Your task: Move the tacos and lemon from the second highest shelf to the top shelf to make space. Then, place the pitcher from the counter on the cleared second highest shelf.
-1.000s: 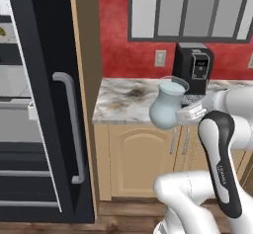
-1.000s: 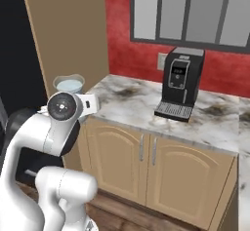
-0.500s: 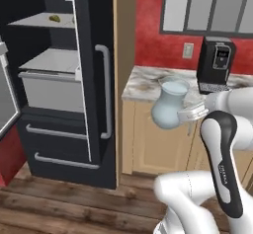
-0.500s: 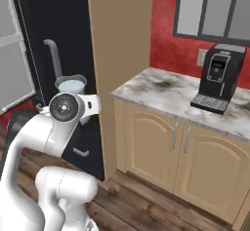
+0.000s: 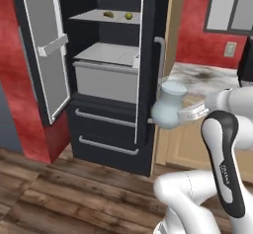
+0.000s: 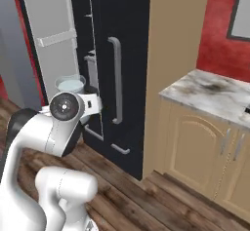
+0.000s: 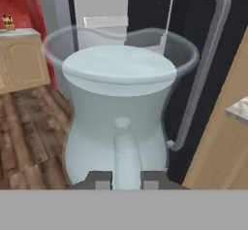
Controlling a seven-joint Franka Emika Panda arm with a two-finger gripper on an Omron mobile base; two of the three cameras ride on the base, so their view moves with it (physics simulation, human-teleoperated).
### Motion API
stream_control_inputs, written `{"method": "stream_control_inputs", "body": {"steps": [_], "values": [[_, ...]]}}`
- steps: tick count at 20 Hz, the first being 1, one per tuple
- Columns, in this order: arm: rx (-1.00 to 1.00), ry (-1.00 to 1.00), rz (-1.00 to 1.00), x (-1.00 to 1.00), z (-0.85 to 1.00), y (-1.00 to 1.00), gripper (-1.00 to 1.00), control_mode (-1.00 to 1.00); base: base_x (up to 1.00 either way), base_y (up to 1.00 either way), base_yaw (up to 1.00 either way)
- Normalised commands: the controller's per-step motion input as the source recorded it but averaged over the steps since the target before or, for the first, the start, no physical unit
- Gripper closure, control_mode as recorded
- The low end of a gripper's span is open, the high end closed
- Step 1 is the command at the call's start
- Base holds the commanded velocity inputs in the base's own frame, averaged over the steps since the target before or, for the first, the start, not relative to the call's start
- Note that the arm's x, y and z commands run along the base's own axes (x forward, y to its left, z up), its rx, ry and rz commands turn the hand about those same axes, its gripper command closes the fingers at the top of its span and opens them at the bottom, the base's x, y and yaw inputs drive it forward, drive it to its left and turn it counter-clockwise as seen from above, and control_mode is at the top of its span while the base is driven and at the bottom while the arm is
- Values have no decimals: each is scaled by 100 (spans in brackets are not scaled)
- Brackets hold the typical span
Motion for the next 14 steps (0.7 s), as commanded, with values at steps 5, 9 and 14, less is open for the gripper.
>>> {"method": "stream_control_inputs", "body": {"steps": [5,9,14], "values": [[0,0,0,0,0,0,100,100,43,100,2],[0,0,0,0,0,0,100,100,59,100,-14],[0,0,0,0,0,0,100,100,46,69,-46]]}}
